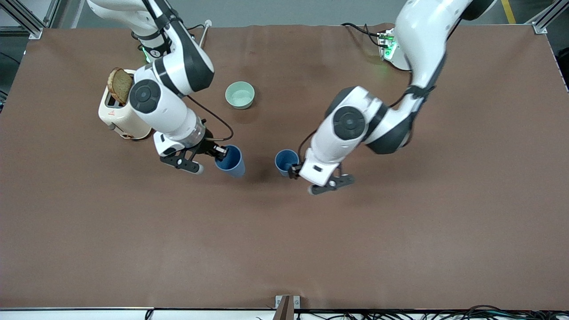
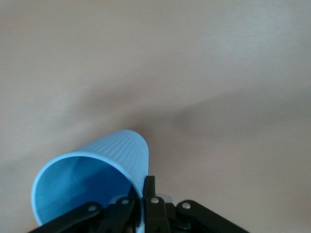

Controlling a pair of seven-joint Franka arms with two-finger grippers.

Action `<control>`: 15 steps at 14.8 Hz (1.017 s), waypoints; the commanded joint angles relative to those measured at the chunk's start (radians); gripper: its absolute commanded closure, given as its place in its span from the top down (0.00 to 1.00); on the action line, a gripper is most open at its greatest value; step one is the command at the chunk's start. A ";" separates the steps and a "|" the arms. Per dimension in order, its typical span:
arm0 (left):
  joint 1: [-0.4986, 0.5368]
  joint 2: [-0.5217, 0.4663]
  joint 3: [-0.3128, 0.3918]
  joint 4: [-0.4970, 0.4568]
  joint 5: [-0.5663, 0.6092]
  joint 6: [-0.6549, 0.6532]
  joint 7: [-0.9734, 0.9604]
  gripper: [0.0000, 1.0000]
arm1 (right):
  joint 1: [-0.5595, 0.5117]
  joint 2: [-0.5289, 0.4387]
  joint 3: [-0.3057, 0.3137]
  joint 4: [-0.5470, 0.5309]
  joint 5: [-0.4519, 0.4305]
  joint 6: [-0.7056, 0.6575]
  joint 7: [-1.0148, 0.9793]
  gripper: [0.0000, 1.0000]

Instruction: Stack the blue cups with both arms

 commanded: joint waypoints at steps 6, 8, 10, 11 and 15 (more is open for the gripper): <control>0.295 -0.300 -0.009 -0.004 0.167 -0.255 0.365 1.00 | 0.160 0.032 0.005 0.080 0.029 -0.017 0.218 0.01; 0.351 -0.360 -0.011 -0.005 0.167 -0.351 0.459 1.00 | 0.174 0.084 0.003 0.119 0.082 0.005 0.220 0.02; 0.397 -0.421 -0.012 -0.010 0.158 -0.424 0.537 1.00 | 0.175 0.111 0.003 0.140 0.085 0.023 0.225 0.02; 0.412 -0.436 -0.012 -0.010 0.137 -0.457 0.559 1.00 | 0.175 0.118 0.003 0.142 0.083 0.025 0.225 0.02; 0.491 -0.576 0.029 -0.141 -0.024 -0.476 0.706 1.00 | 0.183 0.161 0.003 0.140 0.077 0.086 0.226 0.02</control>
